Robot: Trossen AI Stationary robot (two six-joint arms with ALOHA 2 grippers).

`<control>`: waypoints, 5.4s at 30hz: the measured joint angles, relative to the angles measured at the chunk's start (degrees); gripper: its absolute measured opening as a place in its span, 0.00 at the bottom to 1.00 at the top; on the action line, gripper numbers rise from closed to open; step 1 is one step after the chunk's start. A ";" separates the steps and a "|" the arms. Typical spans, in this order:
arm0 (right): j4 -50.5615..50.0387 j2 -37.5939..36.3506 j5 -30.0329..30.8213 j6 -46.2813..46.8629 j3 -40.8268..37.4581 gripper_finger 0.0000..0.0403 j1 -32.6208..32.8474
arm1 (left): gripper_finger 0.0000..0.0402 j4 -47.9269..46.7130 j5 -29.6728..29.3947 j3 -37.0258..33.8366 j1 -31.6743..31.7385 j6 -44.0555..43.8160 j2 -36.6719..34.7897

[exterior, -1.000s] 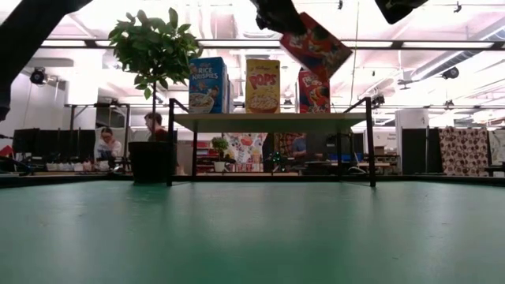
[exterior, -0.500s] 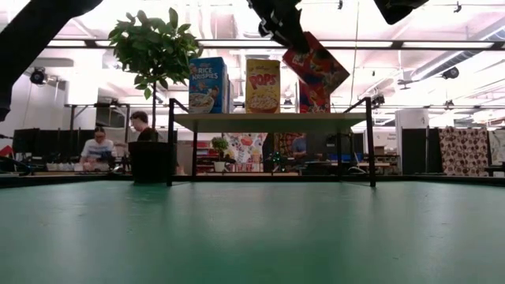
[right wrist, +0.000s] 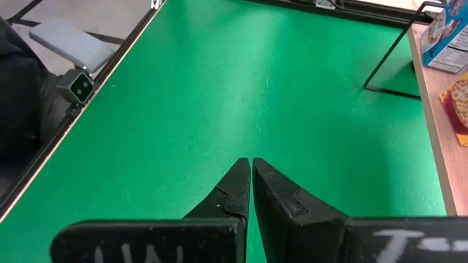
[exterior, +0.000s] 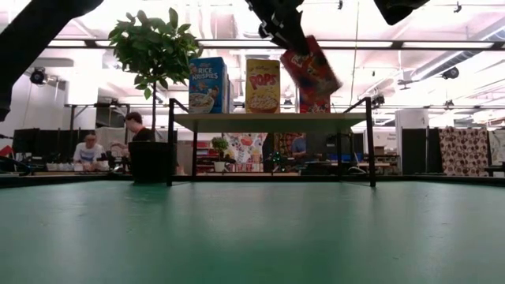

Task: Stack cereal on shelf
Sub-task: Put the red cereal box on the shelf

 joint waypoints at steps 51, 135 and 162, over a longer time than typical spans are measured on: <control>-19.30 31.03 10.43 -14.02 36.27 0.02 -17.01 | 0.54 -3.28 -0.02 -23.10 -4.85 -1.07 -25.67; -46.01 55.45 11.88 -10.95 66.99 0.45 -26.41 | 0.54 22.26 0.02 -61.41 -4.81 -3.28 -54.95; -48.27 54.64 18.01 -2.88 66.35 0.46 -26.69 | 0.54 22.28 0.02 -61.41 -4.81 -3.23 -54.93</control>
